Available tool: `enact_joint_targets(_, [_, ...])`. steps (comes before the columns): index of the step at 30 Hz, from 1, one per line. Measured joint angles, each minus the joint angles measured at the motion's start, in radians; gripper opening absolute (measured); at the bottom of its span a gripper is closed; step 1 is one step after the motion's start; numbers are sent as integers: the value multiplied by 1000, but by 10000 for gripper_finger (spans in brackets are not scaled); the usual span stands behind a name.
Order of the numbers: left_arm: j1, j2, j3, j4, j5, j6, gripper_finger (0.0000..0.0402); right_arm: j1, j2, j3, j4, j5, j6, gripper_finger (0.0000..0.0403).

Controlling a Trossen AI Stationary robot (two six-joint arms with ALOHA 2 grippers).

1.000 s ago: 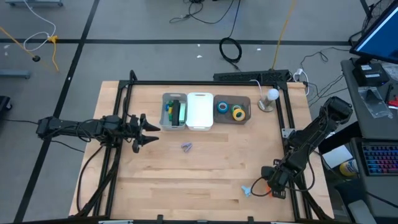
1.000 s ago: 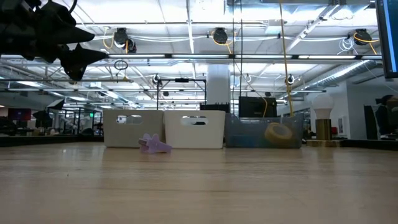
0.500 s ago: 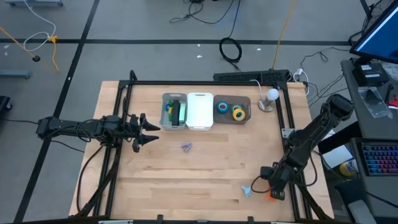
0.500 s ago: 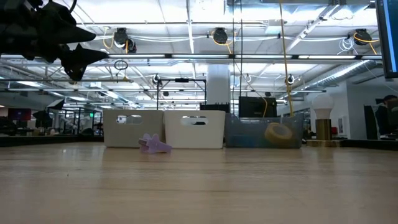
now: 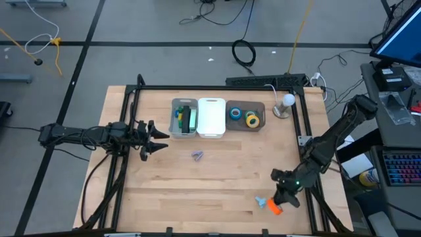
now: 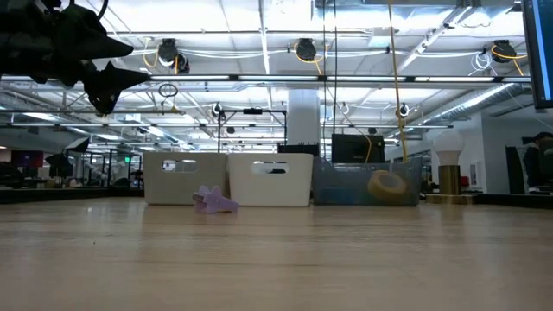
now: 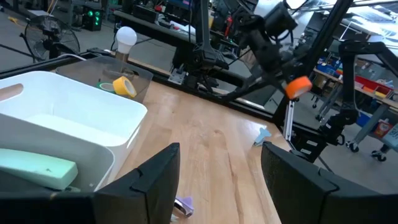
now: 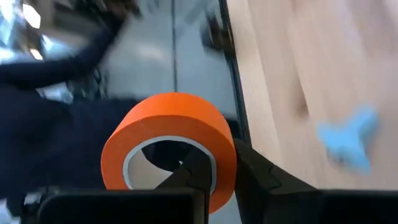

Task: Pick and place Stapler, Stapler remover, tape
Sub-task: Put the orange tape into the black bin

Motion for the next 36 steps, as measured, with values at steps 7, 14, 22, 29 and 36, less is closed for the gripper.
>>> enact_joint_targets(7, [0,0,0,-1,0,1,225,-116,-8,1,111,152,-195,31])
enact_joint_targets(14, [0,0,0,0,0,11,225,-323,-8,1,160,277,-465,31])
enact_joint_targets(22, [1,0,0,27,0,27,225,-597,7,1,166,382,-711,31])
enact_joint_targets(29, [1,0,0,69,0,30,225,-792,37,2,166,378,-850,31])
enact_joint_targets(36, [1,0,0,76,0,27,225,-947,104,54,175,377,-1009,31])
